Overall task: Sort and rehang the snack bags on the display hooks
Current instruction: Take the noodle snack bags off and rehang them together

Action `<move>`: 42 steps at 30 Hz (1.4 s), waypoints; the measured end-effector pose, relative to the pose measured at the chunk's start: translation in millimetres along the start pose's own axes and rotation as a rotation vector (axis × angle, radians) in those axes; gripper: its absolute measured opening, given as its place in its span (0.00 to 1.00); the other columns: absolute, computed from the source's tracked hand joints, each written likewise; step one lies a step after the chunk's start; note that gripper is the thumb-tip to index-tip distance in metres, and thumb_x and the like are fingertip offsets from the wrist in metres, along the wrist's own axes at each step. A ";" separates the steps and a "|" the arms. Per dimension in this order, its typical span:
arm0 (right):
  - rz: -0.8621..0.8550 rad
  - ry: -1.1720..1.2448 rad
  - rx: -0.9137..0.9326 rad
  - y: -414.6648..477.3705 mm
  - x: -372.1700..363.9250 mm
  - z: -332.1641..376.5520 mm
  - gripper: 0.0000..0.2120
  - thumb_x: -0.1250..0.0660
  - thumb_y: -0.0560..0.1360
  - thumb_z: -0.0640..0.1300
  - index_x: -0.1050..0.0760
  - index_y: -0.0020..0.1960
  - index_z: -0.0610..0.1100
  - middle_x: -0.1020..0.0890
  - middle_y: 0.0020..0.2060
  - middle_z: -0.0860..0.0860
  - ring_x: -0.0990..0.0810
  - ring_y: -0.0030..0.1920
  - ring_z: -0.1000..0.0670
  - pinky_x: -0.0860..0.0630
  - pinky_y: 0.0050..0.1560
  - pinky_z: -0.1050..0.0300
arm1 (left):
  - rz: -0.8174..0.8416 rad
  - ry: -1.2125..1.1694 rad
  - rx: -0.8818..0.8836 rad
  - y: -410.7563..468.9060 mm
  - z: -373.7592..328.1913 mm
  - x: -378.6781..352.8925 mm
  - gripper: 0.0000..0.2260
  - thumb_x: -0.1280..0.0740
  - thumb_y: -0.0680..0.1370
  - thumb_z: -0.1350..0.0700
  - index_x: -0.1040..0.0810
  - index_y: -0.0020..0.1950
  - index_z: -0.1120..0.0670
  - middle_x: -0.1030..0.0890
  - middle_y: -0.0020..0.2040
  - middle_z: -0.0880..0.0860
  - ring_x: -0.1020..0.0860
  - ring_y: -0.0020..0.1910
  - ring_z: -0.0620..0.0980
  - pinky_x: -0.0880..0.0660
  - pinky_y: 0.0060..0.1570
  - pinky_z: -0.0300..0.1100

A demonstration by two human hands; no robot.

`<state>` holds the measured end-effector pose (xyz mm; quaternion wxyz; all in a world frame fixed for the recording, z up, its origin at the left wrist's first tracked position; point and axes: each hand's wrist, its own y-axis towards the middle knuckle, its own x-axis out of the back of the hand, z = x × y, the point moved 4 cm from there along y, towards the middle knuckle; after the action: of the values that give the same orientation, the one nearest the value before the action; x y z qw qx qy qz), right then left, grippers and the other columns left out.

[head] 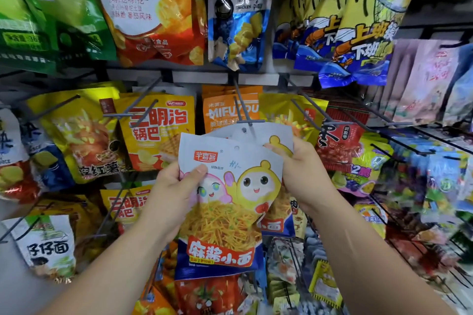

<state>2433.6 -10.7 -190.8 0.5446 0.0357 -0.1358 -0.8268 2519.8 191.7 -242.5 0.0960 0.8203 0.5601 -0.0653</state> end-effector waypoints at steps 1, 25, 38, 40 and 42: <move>0.000 0.019 -0.011 -2.3 0.6 -0.6 0.11 0.36 0.84 0.40 0.19 0.63 0.45 0.12 0.53 0.52 0.13 0.53 0.51 0.16 0.49 0.54 | 0.001 0.003 -0.007 -0.7 0.4 -2.5 0.10 0.36 0.83 0.63 0.20 0.60 0.53 0.13 0.56 0.53 0.15 0.57 0.54 0.20 0.57 0.53; -0.079 0.184 -0.332 -20.9 35.3 -61.8 0.10 0.32 0.81 0.51 0.16 0.58 0.48 0.12 0.48 0.53 0.13 0.49 0.52 0.17 0.52 0.49 | -0.001 0.098 0.166 13.5 44.7 -42.9 0.08 0.33 0.82 0.61 0.17 0.58 0.54 0.12 0.52 0.55 0.15 0.53 0.60 0.20 0.58 0.60; -0.510 -0.261 -0.059 75.6 99.3 -46.8 0.33 0.28 0.70 0.61 0.27 0.68 0.43 0.17 0.60 0.45 0.17 0.59 0.42 0.19 0.59 0.39 | -0.208 0.218 -0.008 6.1 25.3 -31.4 0.07 0.32 0.82 0.58 0.17 0.57 0.49 0.12 0.47 0.49 0.14 0.50 0.58 0.19 0.52 0.63; -0.446 -0.324 -0.064 87.0 100.8 -53.6 0.19 0.30 0.69 0.61 0.19 0.51 0.48 0.15 0.46 0.45 0.14 0.47 0.40 0.17 0.51 0.34 | -0.221 0.223 -0.007 3.5 24.7 -27.5 0.07 0.32 0.82 0.58 0.17 0.57 0.48 0.12 0.47 0.48 0.14 0.49 0.57 0.18 0.53 0.63; -0.401 -0.343 -0.080 98.0 103.6 -64.5 0.14 0.34 0.68 0.62 0.23 0.37 0.51 0.17 0.37 0.45 0.15 0.41 0.37 0.17 0.46 0.31 | -0.234 0.206 0.006 2.3 23.8 -24.3 0.08 0.33 0.82 0.59 0.17 0.57 0.49 0.12 0.49 0.49 0.13 0.48 0.55 0.18 0.54 0.63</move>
<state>2492.4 -153.2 -217.7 0.3400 -0.1003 -0.1835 -0.9169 2513.1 163.4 -260.2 0.0276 0.7519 0.6587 0.0068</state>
